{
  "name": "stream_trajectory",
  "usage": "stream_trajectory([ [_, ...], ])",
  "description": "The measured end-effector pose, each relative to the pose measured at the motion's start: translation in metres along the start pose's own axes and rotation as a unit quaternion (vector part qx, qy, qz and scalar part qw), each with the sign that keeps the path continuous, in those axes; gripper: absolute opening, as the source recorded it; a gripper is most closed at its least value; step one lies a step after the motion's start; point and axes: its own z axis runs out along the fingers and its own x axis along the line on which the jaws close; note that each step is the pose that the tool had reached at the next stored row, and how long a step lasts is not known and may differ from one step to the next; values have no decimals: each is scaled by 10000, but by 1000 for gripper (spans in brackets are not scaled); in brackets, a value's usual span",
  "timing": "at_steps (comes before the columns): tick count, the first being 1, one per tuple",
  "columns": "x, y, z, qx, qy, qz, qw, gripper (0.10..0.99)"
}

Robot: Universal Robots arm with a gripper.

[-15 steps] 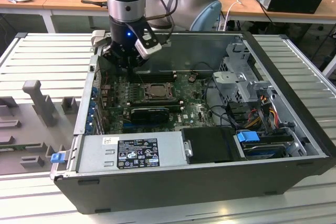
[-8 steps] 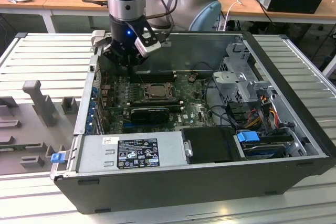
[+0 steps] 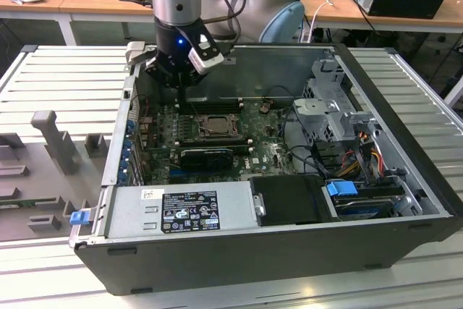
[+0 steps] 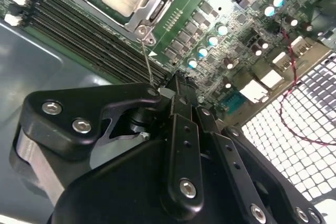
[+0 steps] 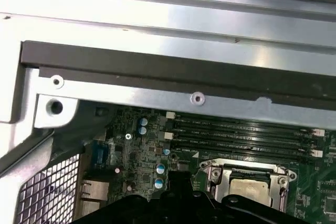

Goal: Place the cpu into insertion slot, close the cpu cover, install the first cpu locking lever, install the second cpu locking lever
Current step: 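Install the first cpu locking lever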

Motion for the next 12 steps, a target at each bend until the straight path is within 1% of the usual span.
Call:
stream_trajectory([
  [2, -30, 2, 1, 4, 0, 0, 10000, 106],
  [5, -97, 0, 3, 8, 0, 0, 10000, 106],
  [7, -159, -6, 4, 10, 1, 1, 10000, 106],
  [9, -244, -15, 5, 11, 1, 1, 10000, 106],
  [12, -340, -26, 10, 15, 2, 4, 10000, 106],
])
